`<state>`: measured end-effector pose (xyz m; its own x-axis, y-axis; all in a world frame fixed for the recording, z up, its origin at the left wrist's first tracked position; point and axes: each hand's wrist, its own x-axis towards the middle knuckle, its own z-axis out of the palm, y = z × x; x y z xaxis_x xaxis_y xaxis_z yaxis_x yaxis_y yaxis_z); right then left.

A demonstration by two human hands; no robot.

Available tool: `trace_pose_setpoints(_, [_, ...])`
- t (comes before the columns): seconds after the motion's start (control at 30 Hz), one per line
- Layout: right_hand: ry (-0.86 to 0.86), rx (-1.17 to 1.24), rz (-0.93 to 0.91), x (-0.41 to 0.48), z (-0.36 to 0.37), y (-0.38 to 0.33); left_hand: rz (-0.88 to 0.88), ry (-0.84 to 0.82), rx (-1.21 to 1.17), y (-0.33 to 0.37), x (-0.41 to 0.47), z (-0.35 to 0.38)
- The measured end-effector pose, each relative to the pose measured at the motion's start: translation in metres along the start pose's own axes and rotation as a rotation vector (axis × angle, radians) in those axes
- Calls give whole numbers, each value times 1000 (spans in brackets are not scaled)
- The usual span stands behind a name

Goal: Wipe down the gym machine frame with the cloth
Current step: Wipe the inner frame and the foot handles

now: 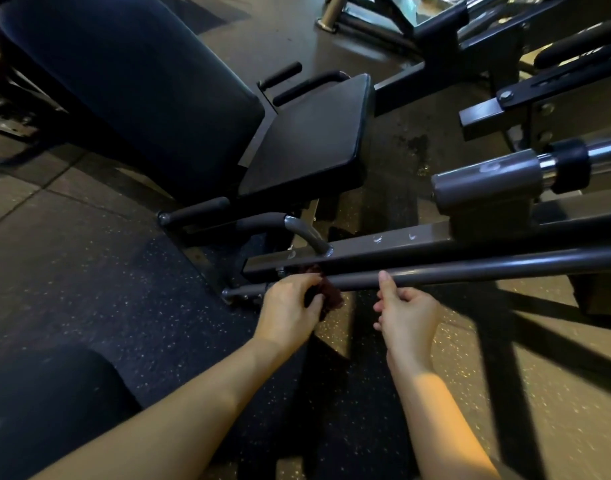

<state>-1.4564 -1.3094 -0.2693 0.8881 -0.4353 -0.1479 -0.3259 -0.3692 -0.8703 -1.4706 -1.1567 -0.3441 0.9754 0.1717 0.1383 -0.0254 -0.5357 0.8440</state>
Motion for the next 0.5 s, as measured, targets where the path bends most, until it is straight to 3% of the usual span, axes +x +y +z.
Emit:
trace_pose_setpoints(0.2, [-1, -1, 5, 0, 0, -2, -31, -58, 32, -5, 11, 0])
trace_pose_setpoints(0.37, [11, -5, -13, -1, 1, -1, 81, -28, 60, -1, -1, 3])
trace_pose_setpoints(0.5, [16, 15, -18, -1, 1, 0, -134, -25, 14, -26, -3, -8])
